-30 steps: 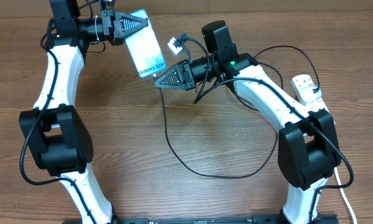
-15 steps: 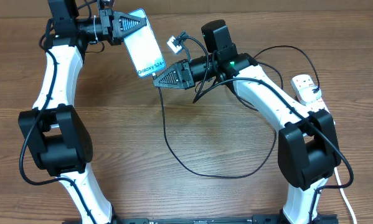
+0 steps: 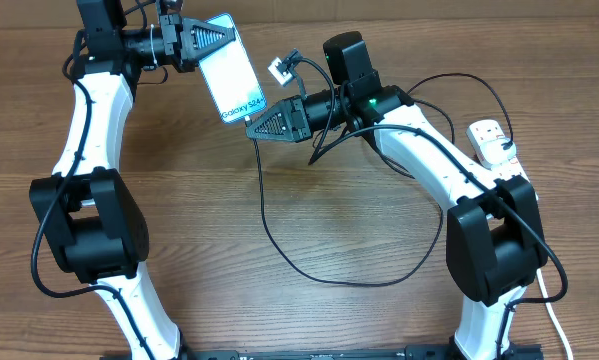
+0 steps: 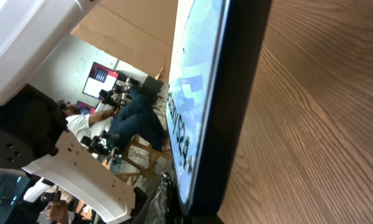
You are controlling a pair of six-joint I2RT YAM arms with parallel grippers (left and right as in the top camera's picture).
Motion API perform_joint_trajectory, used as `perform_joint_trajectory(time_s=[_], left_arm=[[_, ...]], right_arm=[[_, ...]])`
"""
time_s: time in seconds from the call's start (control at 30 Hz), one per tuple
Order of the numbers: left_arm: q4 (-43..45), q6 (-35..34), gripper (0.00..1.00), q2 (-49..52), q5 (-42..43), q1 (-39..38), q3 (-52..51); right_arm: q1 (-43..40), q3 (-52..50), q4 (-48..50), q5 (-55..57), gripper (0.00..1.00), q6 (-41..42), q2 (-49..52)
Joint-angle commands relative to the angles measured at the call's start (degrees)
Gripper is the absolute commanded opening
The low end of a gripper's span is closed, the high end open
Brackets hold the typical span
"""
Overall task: Plug charger to phone and switch on socket
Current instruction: 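Push the connector into the phone's port with the right gripper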
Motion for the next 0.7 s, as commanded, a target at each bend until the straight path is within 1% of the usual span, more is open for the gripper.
perform_joint_trajectory(time_s=[0.0, 0.43, 0.67], left_arm=[[-0.15, -0.55, 0.04, -0.61, 2.89, -0.35, 0.74], [-0.13, -0.39, 0.04, -0.61, 2.89, -0.33, 0.74], [-0.13, -0.37, 0.04, -0.61, 2.91, -0.33, 0.74]], right_arm=[[-0.07, 1.2, 1.73, 2.01, 0.04, 1.25, -1.33], [-0.24, 1.2, 2.56, 2.01, 0.04, 3.39, -1.33], [-0.35, 1.2, 4.46, 2.01, 0.04, 6.1, -1.33]])
